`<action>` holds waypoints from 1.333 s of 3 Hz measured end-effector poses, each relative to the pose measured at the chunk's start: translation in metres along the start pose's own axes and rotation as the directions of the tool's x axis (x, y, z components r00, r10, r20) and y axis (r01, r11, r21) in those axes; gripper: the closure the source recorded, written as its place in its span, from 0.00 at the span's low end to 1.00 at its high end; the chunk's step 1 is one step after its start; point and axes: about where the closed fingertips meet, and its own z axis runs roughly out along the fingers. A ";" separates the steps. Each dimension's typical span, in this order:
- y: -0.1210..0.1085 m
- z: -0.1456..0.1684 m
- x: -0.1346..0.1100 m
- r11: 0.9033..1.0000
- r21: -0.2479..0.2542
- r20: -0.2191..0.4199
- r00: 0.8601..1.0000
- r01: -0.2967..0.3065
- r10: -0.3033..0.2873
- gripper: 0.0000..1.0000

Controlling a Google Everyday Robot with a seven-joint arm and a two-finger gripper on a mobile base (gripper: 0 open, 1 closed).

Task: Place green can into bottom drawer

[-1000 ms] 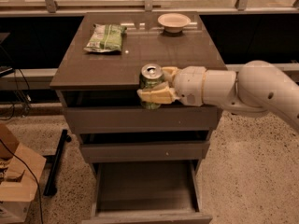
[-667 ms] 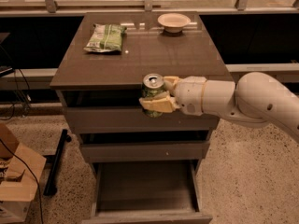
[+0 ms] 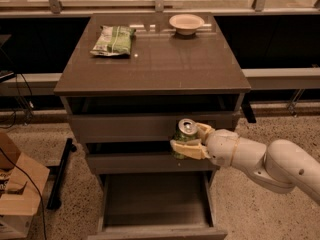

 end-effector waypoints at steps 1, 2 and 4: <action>0.001 0.004 0.003 1.000 -0.009 0.002 1.000 -0.013 0.013 1.00; 0.003 0.008 0.019 1.000 -0.028 -0.048 0.999 0.006 -0.008 1.00; 0.002 0.006 0.154 0.979 -0.132 -0.027 0.988 -0.157 0.155 1.00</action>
Offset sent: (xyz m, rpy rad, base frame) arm 0.0007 0.0021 -0.0412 -0.1105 0.0417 0.0410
